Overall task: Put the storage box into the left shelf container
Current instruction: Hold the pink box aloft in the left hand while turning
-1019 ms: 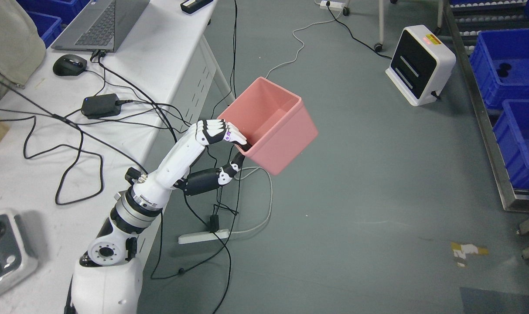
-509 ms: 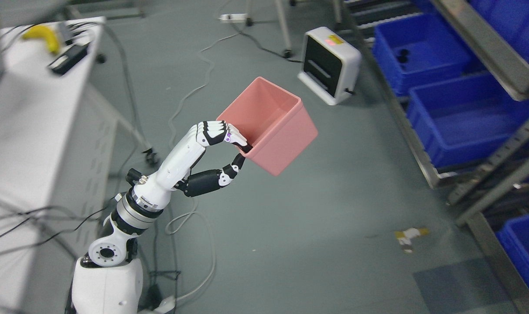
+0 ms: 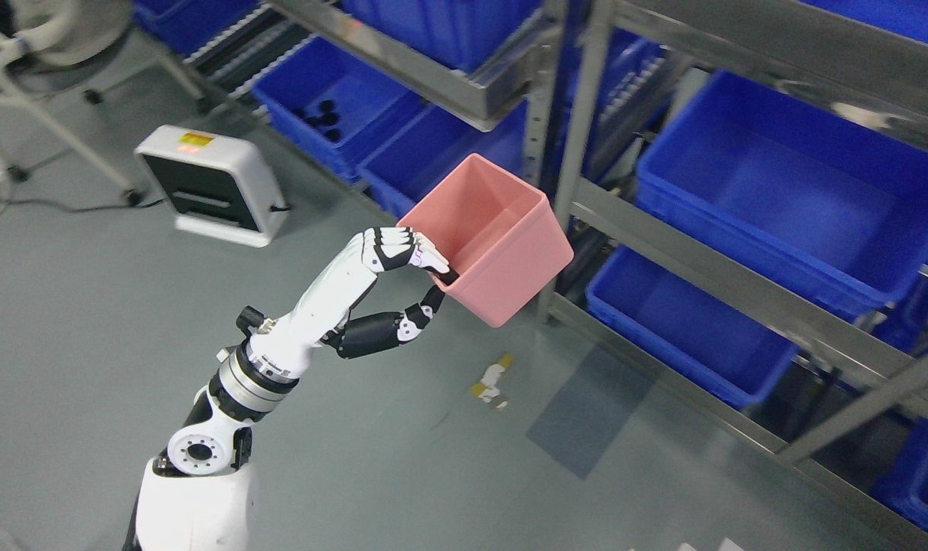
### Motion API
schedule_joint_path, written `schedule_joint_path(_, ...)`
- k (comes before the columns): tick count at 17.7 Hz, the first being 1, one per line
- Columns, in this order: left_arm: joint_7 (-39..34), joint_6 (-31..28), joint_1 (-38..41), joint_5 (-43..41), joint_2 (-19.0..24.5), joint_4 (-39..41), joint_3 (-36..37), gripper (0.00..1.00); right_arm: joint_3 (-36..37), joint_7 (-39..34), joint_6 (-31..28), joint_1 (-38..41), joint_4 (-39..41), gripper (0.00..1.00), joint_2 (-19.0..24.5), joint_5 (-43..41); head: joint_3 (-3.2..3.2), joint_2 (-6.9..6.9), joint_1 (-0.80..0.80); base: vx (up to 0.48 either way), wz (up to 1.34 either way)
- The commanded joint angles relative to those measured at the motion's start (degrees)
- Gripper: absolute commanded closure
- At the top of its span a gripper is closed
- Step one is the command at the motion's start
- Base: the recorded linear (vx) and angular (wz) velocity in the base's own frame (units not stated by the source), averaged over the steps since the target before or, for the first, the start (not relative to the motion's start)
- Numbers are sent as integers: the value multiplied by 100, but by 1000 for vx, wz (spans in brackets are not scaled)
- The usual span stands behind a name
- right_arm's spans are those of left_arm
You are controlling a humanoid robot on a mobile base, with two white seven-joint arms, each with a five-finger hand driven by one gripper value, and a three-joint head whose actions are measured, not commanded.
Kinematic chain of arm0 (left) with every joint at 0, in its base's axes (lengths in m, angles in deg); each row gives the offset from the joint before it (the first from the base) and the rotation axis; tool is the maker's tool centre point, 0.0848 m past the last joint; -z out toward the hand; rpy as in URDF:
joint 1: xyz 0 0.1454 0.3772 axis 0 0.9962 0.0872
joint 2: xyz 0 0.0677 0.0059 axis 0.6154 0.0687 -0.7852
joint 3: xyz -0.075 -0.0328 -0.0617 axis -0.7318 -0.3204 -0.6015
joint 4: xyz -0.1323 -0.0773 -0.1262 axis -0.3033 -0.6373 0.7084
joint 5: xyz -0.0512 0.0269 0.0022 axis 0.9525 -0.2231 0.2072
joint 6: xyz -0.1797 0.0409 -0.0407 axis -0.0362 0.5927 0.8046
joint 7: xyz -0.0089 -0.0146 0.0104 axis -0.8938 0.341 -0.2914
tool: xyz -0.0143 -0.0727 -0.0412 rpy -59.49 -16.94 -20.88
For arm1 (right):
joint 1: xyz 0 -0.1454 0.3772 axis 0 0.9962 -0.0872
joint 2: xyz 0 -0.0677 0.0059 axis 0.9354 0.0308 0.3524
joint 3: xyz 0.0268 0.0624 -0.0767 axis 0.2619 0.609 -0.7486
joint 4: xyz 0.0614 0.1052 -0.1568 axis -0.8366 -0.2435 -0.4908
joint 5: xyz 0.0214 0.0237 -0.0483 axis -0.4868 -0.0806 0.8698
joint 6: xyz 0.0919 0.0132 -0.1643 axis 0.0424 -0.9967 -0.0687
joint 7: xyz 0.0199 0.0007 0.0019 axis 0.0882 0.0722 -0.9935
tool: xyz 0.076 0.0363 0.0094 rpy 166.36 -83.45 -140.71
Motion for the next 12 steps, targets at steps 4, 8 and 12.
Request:
schedule_joint_path(4,5,11,145,76,100,-23,45,97,0,-4,5,42,100,0,-100,-18,0,0,0,172,-982)
schedule_joint_path(8,13,12,198,85,100,-49,80,96,0,-4,5,42,100,0,-100,-18,0,0,0,145,-644)
schedule_joint_path(12,13,-76,610,24,100,-338,562,97,0,-4,5,42,100,0,-100,-9,0,0,0,113,-432)
